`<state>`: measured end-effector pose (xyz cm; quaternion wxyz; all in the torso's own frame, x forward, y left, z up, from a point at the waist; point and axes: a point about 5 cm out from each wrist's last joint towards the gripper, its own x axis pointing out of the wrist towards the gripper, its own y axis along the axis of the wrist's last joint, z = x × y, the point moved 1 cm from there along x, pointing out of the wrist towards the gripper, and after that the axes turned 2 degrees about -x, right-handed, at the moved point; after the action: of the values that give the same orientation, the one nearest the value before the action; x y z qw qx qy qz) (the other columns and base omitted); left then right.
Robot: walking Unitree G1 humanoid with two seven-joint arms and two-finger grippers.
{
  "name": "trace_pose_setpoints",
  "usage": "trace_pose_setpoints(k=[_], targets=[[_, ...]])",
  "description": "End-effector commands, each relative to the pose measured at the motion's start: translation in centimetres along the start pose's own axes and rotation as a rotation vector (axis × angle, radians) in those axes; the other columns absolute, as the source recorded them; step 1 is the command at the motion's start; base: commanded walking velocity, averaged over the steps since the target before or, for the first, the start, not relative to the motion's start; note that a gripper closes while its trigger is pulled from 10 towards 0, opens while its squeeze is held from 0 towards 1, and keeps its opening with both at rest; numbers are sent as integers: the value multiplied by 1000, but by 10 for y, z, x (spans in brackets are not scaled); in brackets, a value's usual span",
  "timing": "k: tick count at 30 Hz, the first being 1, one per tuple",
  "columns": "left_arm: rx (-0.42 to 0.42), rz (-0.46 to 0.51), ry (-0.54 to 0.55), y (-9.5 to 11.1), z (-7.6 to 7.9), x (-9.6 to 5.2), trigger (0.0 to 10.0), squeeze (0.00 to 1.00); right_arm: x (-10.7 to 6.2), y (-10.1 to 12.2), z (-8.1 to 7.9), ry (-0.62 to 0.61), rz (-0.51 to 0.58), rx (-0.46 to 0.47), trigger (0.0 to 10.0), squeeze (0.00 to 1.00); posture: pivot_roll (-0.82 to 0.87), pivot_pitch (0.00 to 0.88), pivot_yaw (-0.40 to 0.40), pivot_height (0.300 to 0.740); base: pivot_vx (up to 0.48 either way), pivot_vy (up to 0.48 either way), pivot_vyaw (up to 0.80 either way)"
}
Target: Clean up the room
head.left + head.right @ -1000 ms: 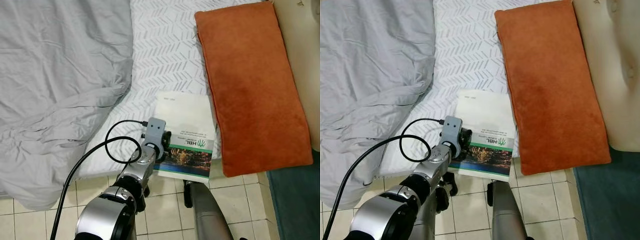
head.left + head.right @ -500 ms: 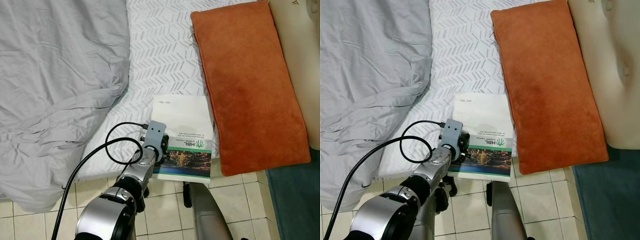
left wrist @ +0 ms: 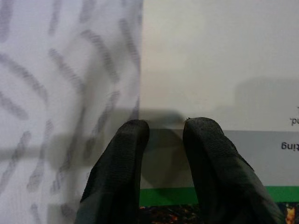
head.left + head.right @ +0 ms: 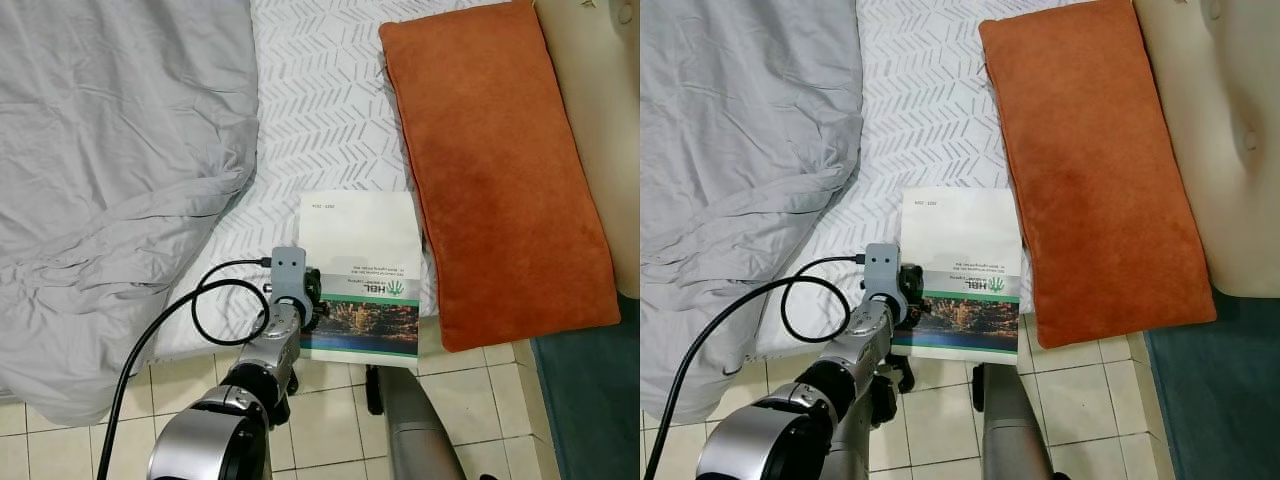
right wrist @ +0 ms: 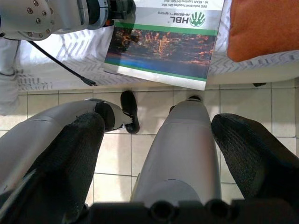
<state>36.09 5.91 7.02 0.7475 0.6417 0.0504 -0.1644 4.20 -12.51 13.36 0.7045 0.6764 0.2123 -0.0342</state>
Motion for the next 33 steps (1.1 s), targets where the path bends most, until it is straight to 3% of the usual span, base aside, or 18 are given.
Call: trace_pose_setpoints(k=[1,2,3,4,6,7,8,10,12,16,18,19,26,33], targets=[[-125,-172,-39,-52,35,-17,10000,0,-11,-17,-22,159,-108,75,10000,0,-451,776,93,740,0,0,0],[-175,-141,-74,-45,51,-16,10000,0,-11,-17,-21,160,-110,72,10000,0,-451,776,93,740,0,0,0],[-175,-141,-74,-45,51,-16,10000,0,-11,-17,-21,160,-110,72,10000,0,-451,776,93,740,0,0,0],[-228,-79,-110,-29,66,-14,10000,0,-10,-17,-21,160,-108,71,10000,0,-448,769,96,740,0,0,0],[-228,-79,-110,-29,66,-14,10000,0,-10,-17,-21,160,-108,71,10000,0,-448,769,96,740,0,0,0],[-271,-9,-138,-11,78,-12,10000,0,-10,-18,-21,160,-106,71,10000,0,-439,767,102,740,0,0,0],[-271,-9,-138,-11,78,-12,10000,0,-10,-18,-21,160,-106,71,10000,0,-439,767,102,740,0,0,0],[-323,106,-175,20,90,-12,10000,0,-8,-18,-21,161,-101,73,10000,0,-430,766,108,740,0,0,0],[-336,138,-190,31,94,-13,10000,0,-7,-18,-21,162,-98,74,10000,0,-430,766,108,740,0,0,0],[-343,179,-210,45,97,-13,10000,0,-6,-18,-21,163,-94,74,10000,0,-432,765,107,740,0,0,0],[-281,243,-288,69,107,-11,10000,0,-5,-17,-20,162,-86,74,10000,0,-432,764,108,740,0,0,0],[-239,243,-316,71,109,-9,10000,0,-4,-17,-21,161,-82,74,10000,0,-436,760,109,740,0,0,0],[-73,59,-381,33,95,-2,10000,0,-4,-16,-26,165,-76,83,10000,0,-457,762,106,740,0,0,0],[-3,-70,-387,2,89,-6,10000,0,-5,-16,-32,175,-77,93,10000,0,-482,758,104,740,0,0,0]])
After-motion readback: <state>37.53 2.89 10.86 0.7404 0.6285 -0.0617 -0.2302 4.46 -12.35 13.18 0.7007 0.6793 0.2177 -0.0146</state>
